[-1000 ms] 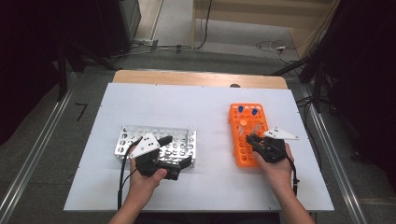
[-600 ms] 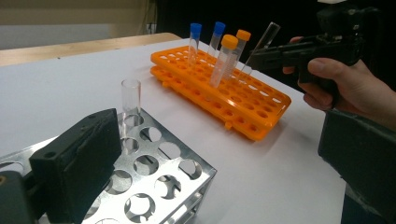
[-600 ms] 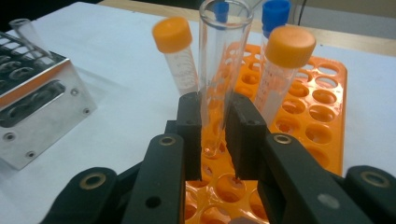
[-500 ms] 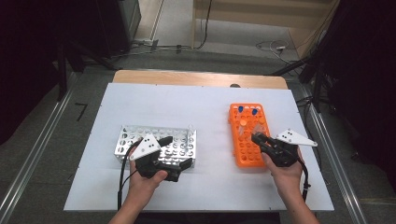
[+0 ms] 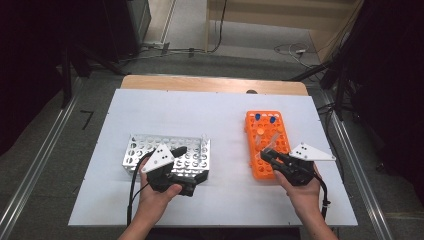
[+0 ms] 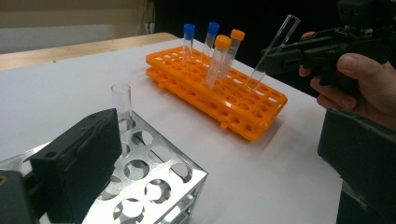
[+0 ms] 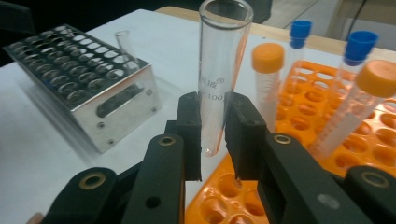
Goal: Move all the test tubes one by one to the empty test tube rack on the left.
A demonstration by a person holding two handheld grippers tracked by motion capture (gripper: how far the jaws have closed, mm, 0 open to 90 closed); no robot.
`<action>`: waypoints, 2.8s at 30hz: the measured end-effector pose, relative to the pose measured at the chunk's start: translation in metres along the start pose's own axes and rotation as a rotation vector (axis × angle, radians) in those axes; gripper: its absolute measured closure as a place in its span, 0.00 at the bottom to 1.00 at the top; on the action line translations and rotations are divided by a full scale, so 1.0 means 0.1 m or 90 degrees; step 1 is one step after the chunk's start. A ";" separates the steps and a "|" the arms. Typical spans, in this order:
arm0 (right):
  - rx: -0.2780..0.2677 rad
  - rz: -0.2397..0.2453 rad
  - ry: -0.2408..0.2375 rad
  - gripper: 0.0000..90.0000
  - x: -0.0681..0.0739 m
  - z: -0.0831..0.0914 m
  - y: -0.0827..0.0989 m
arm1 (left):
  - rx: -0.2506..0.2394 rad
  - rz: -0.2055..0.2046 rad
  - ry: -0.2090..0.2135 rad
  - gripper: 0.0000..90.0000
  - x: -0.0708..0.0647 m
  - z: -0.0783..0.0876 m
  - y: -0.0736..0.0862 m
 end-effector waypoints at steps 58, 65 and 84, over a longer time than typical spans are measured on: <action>0.088 0.092 -0.228 0.82 1.10 -0.28 0.07 | 0.022 -0.097 0.101 0.83 -0.55 -0.27 -0.09; 0.070 0.094 -0.231 0.77 1.08 -0.26 0.05 | 0.011 -0.086 0.087 0.85 -0.51 -0.26 -0.12; 0.019 0.063 -0.212 0.17 0.67 -0.08 0.00 | -0.019 -0.053 0.021 0.85 -0.14 -0.17 -0.28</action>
Point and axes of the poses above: each handheld gripper's, and its own axes: z roughly backward along the jaws, y roughly out of its underside, x roughly to its left, the point moved 5 cm from there along -z, roughly forward along the jaws, and after that the axes turned 2 degrees about -z, right-handed, at the moved point
